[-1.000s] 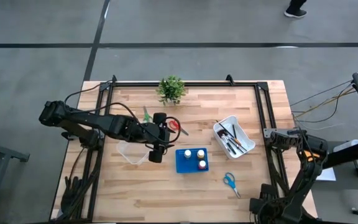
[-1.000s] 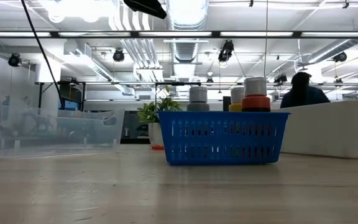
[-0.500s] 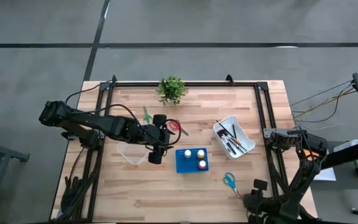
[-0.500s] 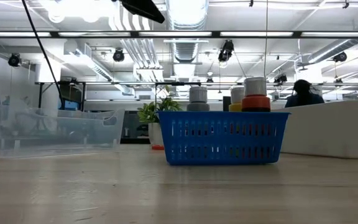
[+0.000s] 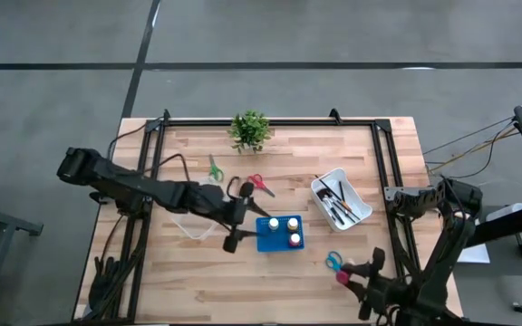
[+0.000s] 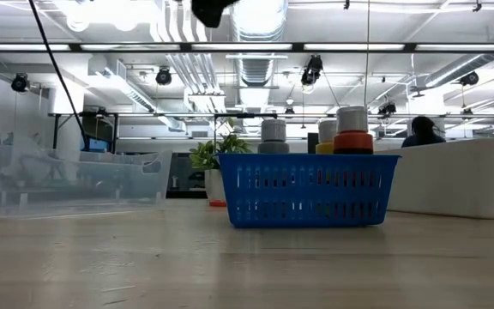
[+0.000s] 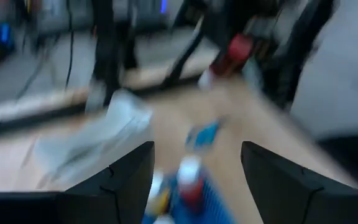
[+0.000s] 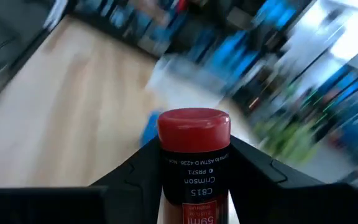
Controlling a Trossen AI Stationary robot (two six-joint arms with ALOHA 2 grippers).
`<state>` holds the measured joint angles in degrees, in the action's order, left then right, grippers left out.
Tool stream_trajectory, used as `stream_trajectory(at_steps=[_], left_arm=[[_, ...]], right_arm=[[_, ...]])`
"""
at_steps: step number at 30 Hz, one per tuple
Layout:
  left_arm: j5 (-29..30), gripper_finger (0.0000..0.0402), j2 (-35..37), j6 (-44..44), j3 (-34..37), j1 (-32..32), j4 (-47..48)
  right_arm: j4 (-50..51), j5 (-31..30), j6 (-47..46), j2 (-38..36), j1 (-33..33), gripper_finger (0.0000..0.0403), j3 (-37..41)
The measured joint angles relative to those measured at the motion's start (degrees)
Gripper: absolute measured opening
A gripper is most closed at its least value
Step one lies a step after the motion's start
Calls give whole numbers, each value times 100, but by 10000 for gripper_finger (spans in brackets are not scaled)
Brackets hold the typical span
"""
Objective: Pick & Place Paint Supplies
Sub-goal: Put the red paint bottle in the blue bin
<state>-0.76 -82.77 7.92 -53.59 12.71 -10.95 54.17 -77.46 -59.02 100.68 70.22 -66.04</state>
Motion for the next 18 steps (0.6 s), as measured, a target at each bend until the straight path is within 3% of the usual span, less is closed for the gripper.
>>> stream_trajectory(at_steps=[4,7,13,18], left_arm=[[-711,248,-158,-419,770,-21,-2546],[-1090,248,-349,-631,993,-63,-3557],[-1064,248,-785,-195,788,-81,-3664],[-1022,248,-987,-53,574,-69,-3403]], right_arm=[[-76,-767,854,-279,-39,142,0],[-90,-940,1226,-488,-110,142,0],[-106,-1131,1418,-661,-459,143,0],[-488,-616,900,-578,-796,143,127]])
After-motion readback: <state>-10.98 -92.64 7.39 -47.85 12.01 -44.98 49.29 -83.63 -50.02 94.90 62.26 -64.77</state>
